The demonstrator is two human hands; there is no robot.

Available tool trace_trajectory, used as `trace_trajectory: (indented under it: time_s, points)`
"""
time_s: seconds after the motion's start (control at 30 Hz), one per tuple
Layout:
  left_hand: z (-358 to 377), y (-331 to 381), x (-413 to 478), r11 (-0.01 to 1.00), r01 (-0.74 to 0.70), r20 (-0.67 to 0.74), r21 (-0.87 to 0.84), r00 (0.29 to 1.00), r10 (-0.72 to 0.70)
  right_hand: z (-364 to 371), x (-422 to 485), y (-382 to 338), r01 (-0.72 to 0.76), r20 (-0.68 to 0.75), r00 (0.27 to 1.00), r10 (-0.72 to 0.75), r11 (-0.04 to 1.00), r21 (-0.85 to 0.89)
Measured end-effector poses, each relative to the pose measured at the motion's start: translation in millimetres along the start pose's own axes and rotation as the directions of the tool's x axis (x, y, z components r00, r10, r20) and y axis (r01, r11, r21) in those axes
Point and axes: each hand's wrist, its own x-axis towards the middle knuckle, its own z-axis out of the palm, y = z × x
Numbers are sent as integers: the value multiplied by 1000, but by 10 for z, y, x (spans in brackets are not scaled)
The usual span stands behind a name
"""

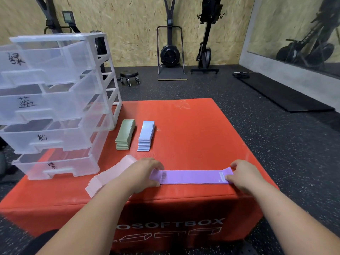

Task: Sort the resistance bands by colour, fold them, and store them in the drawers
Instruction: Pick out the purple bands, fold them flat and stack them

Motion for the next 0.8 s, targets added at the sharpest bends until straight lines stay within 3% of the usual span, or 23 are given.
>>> trace_trajectory:
  time_s: [0.17, 0.4, 0.5, 0.57, 0.7, 0.8]
  points:
    - [14, -18, 2, 1000, 19, 11, -23, 1000, -19, -12, 36, -4, -148, 48, 988, 143, 983, 108]
    - [49, -40, 42, 1000, 4, 4, -13, 1000, -4, -114, -37, -79, -146, 31, 989, 144, 937, 316]
    - [63, 89, 83, 997, -44, -82, -61, 996, 39, -167, -48, -124, -83, 40, 997, 73, 830, 551]
    - [50, 328, 121, 974, -51, -132, -218, 991, 23, -233, -145, -218, -46, 58, 998, 9, 731, 680]
    - [117, 881, 254, 786, -6, -80, -618, 995, -56, -220, -317, -454, 42, 2, 998, -69, 635, 771]
    - [174, 1177, 345, 536, 100, 18, -839, 988, -157, -81, -393, -601, 129, -81, 991, -108, 589, 798]
